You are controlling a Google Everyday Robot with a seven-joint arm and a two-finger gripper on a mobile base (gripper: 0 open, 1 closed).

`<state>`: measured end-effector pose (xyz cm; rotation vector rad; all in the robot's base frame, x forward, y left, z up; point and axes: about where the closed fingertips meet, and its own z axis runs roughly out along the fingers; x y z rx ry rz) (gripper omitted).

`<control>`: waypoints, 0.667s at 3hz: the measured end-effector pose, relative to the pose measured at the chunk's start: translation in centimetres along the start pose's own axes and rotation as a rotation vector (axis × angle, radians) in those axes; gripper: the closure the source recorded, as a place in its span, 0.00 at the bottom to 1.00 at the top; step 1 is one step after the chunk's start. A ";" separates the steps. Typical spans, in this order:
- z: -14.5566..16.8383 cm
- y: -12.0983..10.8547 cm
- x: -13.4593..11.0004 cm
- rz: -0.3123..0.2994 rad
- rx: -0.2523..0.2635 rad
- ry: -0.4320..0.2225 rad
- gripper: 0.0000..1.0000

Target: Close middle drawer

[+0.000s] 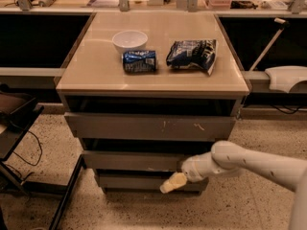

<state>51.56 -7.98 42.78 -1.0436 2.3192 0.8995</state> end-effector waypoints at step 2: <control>0.3 -0.8 -2.4 0.000 -0.002 -0.023 0.00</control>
Offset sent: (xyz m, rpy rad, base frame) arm 0.1345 0.0528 0.0457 0.0896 -0.0564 -0.0485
